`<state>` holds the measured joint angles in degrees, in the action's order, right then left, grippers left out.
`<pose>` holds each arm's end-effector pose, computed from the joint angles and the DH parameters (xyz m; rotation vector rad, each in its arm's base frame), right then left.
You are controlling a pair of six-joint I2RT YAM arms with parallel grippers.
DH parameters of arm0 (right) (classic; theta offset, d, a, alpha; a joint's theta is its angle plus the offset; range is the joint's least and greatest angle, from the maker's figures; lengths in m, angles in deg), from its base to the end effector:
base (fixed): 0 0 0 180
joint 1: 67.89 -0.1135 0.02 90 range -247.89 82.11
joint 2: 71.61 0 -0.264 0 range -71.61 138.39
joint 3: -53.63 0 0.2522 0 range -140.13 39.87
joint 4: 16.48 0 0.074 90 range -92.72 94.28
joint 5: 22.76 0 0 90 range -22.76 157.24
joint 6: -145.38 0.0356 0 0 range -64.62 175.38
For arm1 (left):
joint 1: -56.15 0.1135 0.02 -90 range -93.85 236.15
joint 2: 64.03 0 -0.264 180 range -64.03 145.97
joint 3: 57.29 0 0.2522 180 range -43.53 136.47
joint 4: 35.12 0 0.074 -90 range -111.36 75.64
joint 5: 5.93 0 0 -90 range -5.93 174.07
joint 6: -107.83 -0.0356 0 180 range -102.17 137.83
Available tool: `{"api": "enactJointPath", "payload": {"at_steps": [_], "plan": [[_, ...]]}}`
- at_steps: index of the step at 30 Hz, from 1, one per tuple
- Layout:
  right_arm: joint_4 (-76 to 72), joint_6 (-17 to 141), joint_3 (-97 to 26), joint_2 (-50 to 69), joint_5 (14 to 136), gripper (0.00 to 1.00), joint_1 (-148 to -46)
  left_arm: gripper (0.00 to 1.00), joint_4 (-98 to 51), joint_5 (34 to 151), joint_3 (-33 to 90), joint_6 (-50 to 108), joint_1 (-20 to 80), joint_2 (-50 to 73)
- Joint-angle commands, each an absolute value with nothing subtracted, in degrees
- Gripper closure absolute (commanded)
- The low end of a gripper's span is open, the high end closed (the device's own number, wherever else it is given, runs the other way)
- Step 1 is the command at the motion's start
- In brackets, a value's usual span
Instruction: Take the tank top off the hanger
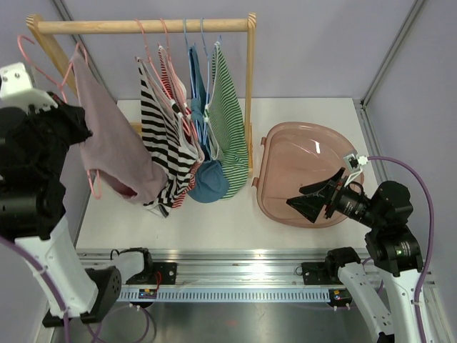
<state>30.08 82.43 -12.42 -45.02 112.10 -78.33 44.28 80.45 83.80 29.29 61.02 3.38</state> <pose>0.0713 0.0387 0.3797 -0.3644 1.7558 1.1367 0.0979 0.0106 0.5884 -0.2844 1.6462 -0.0342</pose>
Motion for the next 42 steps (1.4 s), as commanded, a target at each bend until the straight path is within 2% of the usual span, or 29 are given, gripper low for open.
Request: {"api": "enactJointPath", "payload": {"at_steps": [1, 5, 9, 13, 17, 25, 28, 37, 42], "plan": [[29.36, 82.45, -15.41, -44.36, 111.45, 0.0, -78.53, 1.0, 45.86, 90.64, 78.22, 30.92, 61.16, -2.23], [28.57, 82.62, -15.15, -44.1, 111.8, 0.01, -78.53, 1.0, 44.12, 98.56, 64.6, 31.63, 60.99, -12.86], [27.08, 83.5, -14.97, -43.13, 112.94, 0.0, -78.61, 1.0, 45.6, 97.87, 58.52, 31.89, 56.42, -20.08], [25.24, 84.56, -14.27, -42.87, 114.25, 0.01, -78.52, 1.0, 49.65, 93.23, 52.12, 32.15, 45.38, -25.7], [18.91, 87.8, -11.2, -41.46, 119.79, 0.03, -78.53, 1.0, 50.27, 89.95, 35.89, 32.94, 39.64, -32.81], [5.74, 95.89, -6.01, -34.88, 121.65, 0.05, -80.53, 1.0, 48.6, 103.13, 31.89, 32.42, 33.57, -34.33], [4.58, 95.37, -5.48, -31.02, 116.04, 0.05, -85.62, 1.0, 47.11, 108.14, 29.96, 32.07, 32.78, -31.53], [-10.27, 101.26, -1.7, -18.81, 73.45, 0.15, -115.41, 1.0, 36.75, 114.83, 21.08, 31.8, 23.9, -23.69], [-17.28, 102.05, -0.83, -11.15, 61.45, 0.17, -125.18, 1.0, 26.56, 119.84, 16.24, 35.66, 23.46, -24.39]]}}
